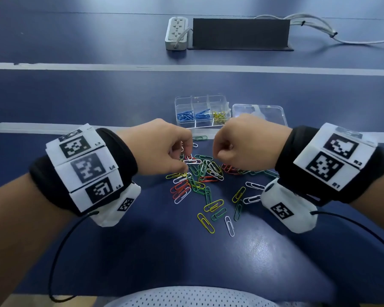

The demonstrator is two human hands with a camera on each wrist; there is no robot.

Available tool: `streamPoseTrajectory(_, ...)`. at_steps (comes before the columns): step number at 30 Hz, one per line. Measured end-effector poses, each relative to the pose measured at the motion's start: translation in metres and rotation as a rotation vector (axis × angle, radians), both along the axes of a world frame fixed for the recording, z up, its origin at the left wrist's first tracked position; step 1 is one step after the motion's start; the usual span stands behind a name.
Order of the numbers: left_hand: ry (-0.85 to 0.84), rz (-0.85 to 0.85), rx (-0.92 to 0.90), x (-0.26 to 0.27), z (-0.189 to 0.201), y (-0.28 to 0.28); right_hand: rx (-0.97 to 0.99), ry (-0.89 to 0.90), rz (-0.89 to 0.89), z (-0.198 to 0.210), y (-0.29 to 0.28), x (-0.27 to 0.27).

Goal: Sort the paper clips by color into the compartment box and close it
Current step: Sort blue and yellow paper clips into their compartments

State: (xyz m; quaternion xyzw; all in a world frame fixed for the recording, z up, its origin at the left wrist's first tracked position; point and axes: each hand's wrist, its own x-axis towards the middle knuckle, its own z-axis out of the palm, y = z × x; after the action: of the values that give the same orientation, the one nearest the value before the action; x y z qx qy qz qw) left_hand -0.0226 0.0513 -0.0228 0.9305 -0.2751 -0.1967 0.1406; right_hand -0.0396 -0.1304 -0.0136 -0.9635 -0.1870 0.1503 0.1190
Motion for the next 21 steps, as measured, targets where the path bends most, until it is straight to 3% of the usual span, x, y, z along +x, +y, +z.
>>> streamPoseTrajectory(4,-0.027,-0.038,0.147,-0.001,-0.002,-0.009,-0.087,0.020,0.018,-0.002,0.005,-0.002)
streamPoseTrajectory(8,-0.038,-0.037,0.171,-0.003,0.001,-0.009,-0.123,-0.001,0.040,-0.003,0.006,-0.002)
streamPoseTrajectory(15,0.015,0.002,0.031,-0.004,0.002,0.001,-0.022,0.096,-0.018,0.001,0.001,0.001)
streamPoseTrajectory(21,0.036,0.081,-0.100,-0.003,0.009,0.007,-0.028,0.019,0.004,0.000,0.003,0.003)
